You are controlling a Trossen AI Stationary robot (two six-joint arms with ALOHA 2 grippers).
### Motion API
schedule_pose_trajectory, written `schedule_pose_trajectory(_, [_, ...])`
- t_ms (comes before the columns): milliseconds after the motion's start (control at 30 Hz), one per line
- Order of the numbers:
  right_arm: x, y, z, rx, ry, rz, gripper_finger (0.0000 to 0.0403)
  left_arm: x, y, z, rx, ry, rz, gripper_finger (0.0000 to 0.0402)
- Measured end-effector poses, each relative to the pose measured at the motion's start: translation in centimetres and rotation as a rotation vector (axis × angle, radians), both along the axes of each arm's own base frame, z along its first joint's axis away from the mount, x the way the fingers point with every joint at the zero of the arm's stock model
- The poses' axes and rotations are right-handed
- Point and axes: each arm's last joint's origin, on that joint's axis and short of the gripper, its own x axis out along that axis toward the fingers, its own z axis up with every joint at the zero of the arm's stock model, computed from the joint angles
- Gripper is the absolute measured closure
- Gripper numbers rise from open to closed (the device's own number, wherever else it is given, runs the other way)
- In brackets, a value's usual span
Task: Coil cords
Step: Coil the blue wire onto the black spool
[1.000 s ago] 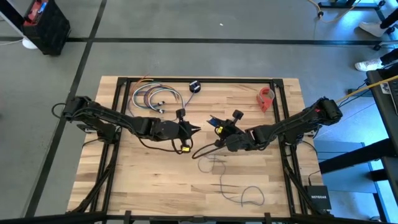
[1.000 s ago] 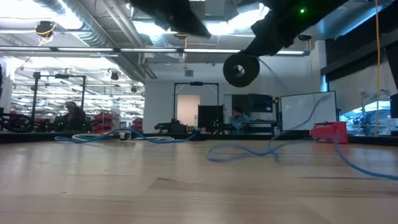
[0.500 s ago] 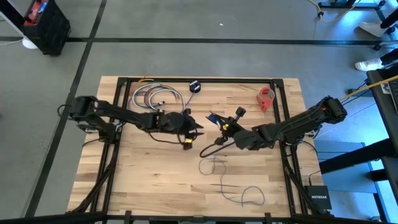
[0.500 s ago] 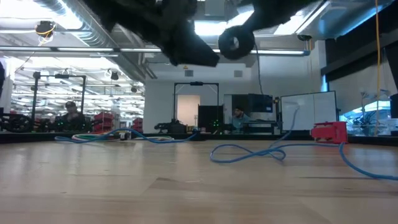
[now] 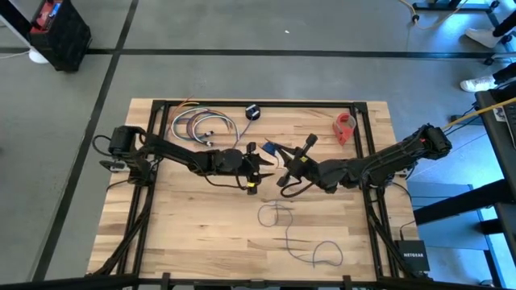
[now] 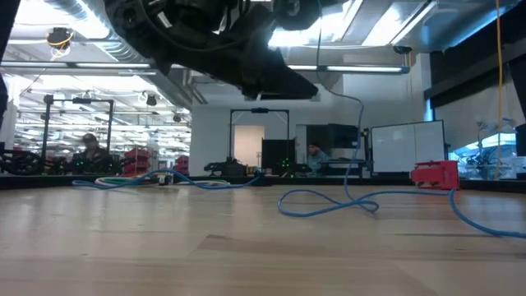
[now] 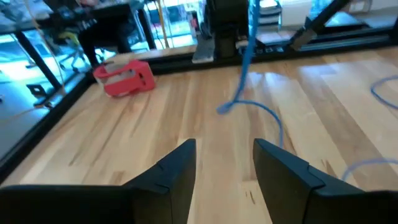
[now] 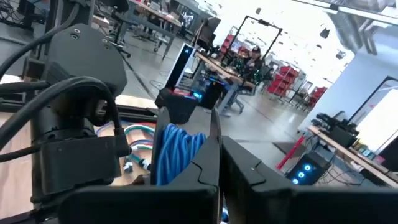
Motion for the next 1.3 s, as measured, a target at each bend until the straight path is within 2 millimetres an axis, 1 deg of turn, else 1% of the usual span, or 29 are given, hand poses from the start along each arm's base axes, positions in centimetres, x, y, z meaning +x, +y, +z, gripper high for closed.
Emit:
schedule_pose_trajectory(200, [0.0, 0.0, 0.5, 0.007, -0.046, 0.026, 0.0395, 0.1, -0.1, 0.5, -0.004, -0.049, 0.001, 0.0249])
schedule_pose_trajectory(433, [0.1, 0.1, 0.6, 0.003, -0.052, 0.045, 0.0395, 0.1, -0.1, 0.6, -0.026, -0.07, 0.005, 0.0249])
schedule_pose_trajectory(733, [0.1, 0.1, 0.1, -0.007, -0.008, 0.057, 0.0395, 0.2, -1.5, 1.1, -0.005, -0.109, -0.062, 0.0249])
schedule_pose_trajectory(833, [0.1, 0.1, 0.1, -0.009, -0.004, 0.063, 0.0395, 0.3, -1.5, 1.2, -0.006, -0.115, -0.06, 0.0253])
schedule_pose_trajectory(1000, [0.1, 0.2, 0.2, -0.005, -0.012, 0.08, 0.0395, 0.3, -1.3, 1.2, -0.004, -0.113, -0.056, 0.0296])
schedule_pose_trajectory(1233, [0.2, 0.3, 0.2, 0.045, -0.047, 0.124, 0.0395, 0.3, -1.4, 1.1, -0.005, -0.11, -0.069, 0.0386])
schedule_pose_trajectory(1300, [0.2, 0.3, 0.2, 0.059, -0.059, 0.124, 0.0395, 0.2, -1.4, 1.1, -0.001, -0.1, -0.073, 0.0396])
